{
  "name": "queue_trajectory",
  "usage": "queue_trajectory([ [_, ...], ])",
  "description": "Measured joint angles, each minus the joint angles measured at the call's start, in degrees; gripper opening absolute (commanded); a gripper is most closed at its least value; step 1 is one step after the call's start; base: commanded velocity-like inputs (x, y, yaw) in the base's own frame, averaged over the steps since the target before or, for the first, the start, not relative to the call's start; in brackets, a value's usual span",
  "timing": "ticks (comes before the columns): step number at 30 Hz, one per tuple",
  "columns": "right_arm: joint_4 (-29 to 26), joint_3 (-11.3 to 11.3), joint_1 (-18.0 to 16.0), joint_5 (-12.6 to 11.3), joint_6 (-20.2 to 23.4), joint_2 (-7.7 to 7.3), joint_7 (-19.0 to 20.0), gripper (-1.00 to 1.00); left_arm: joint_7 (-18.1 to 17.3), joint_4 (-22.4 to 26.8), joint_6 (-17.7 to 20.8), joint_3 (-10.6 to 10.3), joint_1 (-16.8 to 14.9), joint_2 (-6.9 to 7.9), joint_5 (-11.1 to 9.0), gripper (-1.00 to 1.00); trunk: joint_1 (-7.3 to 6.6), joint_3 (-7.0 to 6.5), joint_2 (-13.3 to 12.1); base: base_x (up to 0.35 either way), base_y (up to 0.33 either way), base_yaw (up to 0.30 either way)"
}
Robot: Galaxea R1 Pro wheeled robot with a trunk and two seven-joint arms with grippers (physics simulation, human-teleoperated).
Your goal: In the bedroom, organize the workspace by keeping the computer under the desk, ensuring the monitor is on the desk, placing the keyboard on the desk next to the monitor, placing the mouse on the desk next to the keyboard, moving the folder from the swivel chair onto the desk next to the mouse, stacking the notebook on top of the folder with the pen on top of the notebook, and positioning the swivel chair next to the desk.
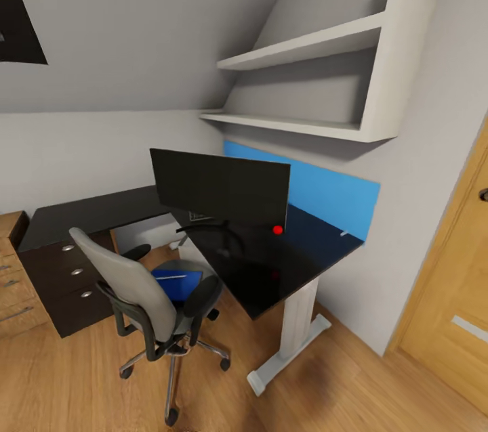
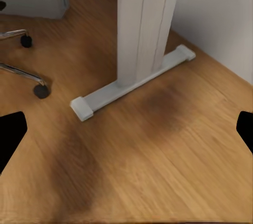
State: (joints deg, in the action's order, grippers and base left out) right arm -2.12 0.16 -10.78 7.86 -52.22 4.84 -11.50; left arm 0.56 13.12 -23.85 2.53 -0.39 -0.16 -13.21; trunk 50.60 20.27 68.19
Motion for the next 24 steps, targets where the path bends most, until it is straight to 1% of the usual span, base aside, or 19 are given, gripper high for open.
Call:
queue_trajectory([
  [6, -0.08, 0.05, 0.01, -0.01, 1.05, 0.11, 0.04, 1.00, -0.01, 0.00, 0.12, -0.04, -0.02, -0.15, 0.04, 1.00, 1.32, 1.08, 2.40, 0.000, 0.000, 0.071],
  [13, -0.14, -0.07, 0.00, -0.02, 0.34, 0.32, -0.02, 1.00, 0.00, 0.00, 0.17, -0.05, 0.03, -0.16, 0.12, 1.00, 2.86, 2.34, 5.21, 0.000, 0.000, 0.234],
  [14, -0.11, -0.09, 0.00, -0.04, -0.05, 0.34, -0.02, 1.00, 0.00, 0.00, 0.17, -0.05, 0.02, -0.16, 0.12, 1.00, 3.08, 2.52, 5.62, 0.000, 0.000, 0.269],
  [15, 0.37, -0.10, 0.00, -0.06, -3.36, 0.40, 0.11, 1.00, 0.00, -0.06, 0.18, -0.05, 0.00, -0.20, 0.08, 1.00, 3.30, 2.71, 6.02, 0.000, 0.000, 0.270],
  [16, 0.65, -0.14, 0.00, -0.12, -4.01, 0.41, 0.13, 1.00, 0.00, -0.08, 0.21, -0.05, 0.00, -0.21, 0.05, 1.00, 3.52, 2.90, 6.42, 0.000, 0.000, 0.270],
  [19, 1.70, -0.31, 0.00, -0.36, -5.50, 0.36, 0.04, 1.00, 0.00, -0.14, 0.48, -0.08, 0.00, -0.23, 0.01, 1.00, 4.17, 3.50, 7.62, 0.000, 0.000, 0.270],
  [24, 2.09, -0.51, 0.00, -0.53, -6.01, 0.21, -0.09, 1.00, -0.05, -0.16, 1.94, -0.07, -0.01, -0.04, 0.06, 1.00, 5.27, 4.53, 9.63, 0.000, 0.000, 0.270],
])
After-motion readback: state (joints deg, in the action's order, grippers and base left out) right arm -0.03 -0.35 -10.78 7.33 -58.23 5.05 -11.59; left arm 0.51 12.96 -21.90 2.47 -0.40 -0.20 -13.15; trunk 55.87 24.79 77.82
